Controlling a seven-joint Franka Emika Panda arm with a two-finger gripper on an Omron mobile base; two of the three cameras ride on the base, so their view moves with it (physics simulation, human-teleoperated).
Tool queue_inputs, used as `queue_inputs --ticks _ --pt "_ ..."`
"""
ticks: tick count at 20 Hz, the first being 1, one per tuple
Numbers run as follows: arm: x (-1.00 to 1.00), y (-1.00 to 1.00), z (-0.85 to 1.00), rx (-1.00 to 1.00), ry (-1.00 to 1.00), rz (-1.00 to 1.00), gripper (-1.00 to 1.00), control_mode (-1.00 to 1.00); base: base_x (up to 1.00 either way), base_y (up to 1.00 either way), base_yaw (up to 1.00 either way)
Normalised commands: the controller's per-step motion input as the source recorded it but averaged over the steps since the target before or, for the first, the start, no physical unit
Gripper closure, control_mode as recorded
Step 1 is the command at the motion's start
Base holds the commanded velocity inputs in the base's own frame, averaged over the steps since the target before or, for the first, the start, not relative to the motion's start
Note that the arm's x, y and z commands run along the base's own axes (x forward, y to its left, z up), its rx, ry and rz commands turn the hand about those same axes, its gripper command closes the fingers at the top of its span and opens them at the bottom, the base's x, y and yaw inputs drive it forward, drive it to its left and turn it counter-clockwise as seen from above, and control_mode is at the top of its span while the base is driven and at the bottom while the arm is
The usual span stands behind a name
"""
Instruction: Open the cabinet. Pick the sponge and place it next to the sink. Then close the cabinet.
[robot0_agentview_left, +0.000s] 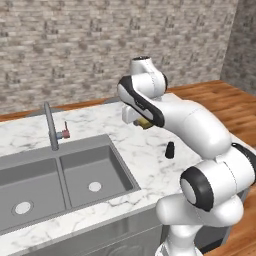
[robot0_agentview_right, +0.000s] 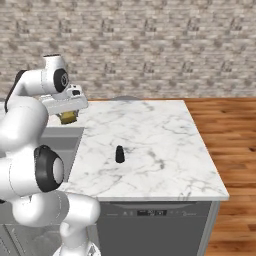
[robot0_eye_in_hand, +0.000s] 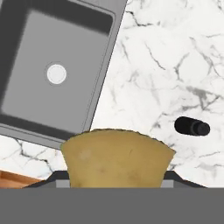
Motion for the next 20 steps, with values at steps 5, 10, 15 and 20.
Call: queue_inputs --ticks 5,10,15,20 --pt "0.38 0.0 -0.01 0.0 -0.09 0.13 1.0 -1.0 0.0 0.0 0.0" --pt "0.45 0.0 -0.16 0.0 -0.02 0.1 1.0 -1.0 0.0 0.0 0.0" --pt "0.38 0.0 -0.2 0.0 0.0 0.08 1.0 -1.0 0.0 0.0 0.0" --pt "0.11 0.0 -0.07 0.0 0.0 0.06 1.0 -1.0 0.0 0.0 0.0"
